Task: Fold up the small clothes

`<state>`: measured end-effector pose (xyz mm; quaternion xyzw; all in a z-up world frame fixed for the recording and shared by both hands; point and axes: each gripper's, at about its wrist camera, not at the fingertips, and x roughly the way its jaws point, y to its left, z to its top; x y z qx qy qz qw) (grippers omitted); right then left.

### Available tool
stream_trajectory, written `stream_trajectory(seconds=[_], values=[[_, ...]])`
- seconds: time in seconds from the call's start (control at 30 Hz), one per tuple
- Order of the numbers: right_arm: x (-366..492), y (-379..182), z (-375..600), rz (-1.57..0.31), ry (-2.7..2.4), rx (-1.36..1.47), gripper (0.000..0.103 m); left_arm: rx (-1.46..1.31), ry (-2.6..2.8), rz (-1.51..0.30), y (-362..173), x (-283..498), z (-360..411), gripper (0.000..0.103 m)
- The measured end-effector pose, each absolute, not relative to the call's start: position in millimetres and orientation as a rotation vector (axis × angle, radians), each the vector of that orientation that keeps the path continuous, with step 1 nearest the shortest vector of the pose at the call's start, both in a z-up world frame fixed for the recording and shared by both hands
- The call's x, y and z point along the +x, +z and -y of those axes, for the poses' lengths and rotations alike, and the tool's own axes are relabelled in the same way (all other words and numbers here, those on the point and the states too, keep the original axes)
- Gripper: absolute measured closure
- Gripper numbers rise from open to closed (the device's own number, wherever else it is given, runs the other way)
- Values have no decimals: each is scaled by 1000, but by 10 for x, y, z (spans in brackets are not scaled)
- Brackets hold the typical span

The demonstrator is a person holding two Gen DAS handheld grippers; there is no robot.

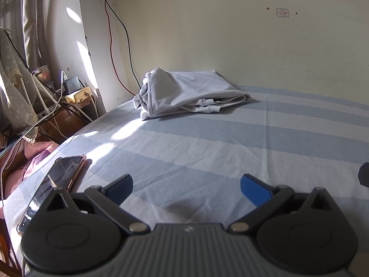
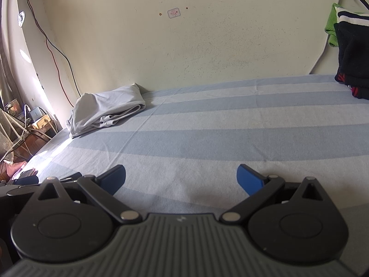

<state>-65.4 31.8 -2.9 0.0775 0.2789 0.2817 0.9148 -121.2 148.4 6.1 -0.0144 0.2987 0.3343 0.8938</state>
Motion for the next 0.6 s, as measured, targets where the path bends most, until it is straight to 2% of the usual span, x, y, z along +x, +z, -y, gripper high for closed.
stream_trajectory(seconds=[0.6], values=[[-658, -29, -313, -574, 581, 160, 0, -62, 677, -604, 84, -1235, -1512, 0]])
